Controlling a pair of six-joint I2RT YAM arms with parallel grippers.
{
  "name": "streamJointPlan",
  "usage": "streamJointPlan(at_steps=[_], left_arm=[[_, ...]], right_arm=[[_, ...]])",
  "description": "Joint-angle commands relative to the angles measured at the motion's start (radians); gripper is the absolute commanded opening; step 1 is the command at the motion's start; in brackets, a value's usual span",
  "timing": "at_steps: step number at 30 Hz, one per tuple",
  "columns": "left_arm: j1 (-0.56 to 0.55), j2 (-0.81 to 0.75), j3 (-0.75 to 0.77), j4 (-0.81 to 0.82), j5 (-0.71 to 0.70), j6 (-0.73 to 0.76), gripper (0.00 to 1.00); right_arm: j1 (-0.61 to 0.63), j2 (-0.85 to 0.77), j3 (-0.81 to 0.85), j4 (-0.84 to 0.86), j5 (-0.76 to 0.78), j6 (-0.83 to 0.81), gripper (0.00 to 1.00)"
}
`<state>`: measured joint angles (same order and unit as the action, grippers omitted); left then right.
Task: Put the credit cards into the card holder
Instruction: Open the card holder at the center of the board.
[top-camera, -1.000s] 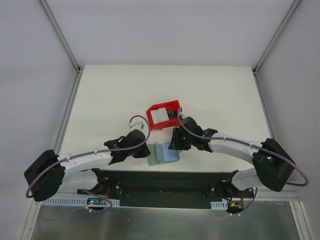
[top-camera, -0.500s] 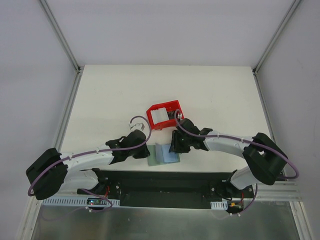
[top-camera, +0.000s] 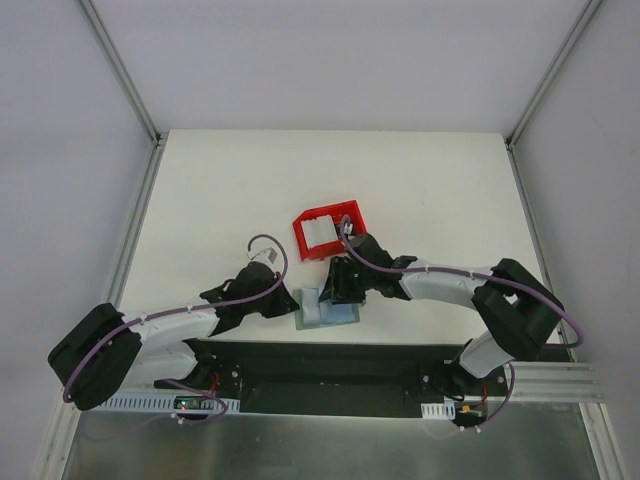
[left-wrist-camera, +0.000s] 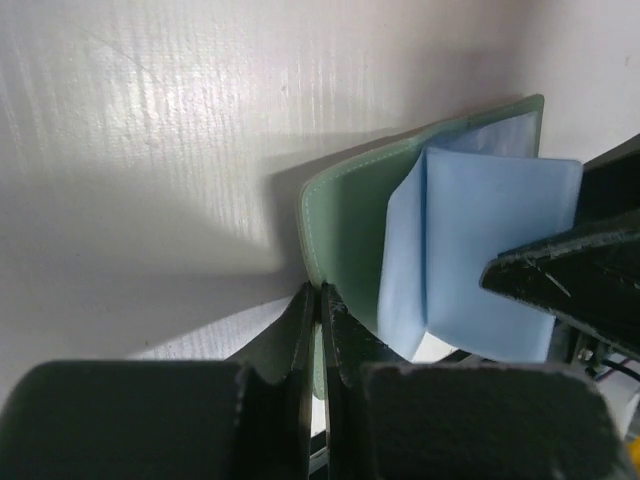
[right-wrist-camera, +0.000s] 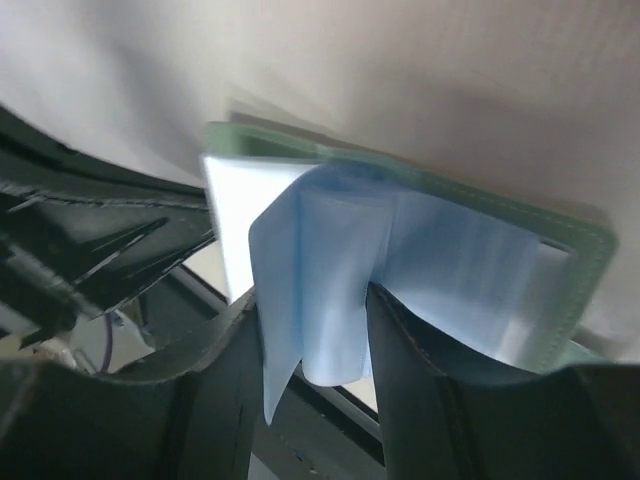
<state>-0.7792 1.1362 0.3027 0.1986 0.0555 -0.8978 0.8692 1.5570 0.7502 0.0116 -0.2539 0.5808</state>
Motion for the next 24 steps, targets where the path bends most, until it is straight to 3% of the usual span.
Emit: streamJointPlan(at_steps=[1,8,17,24], left_arm=[[0.057,-0.038,-0.065,0.159,0.101,-0.039,0.0],[0.081,-0.035,-0.063,0.157,0.118,-0.024,0.0],[0.095,-0.041,-0.066,0.147,0.121,0.005,0.0],[0.097,-0.024,-0.065,0.171,0.152,0.023,0.0]], right_arm=[[0.016,-0.02,0.041,0.14,-0.108,0.019,0.47],[0.028,-0.009,0.104,0.153,-0.173,-0.005,0.5],[0.022,-0.164,0.098,-0.177,0.194,-0.114,0.53],[0.011,-0.127,0.055,-0.21,0.197,-0.075,0.54]])
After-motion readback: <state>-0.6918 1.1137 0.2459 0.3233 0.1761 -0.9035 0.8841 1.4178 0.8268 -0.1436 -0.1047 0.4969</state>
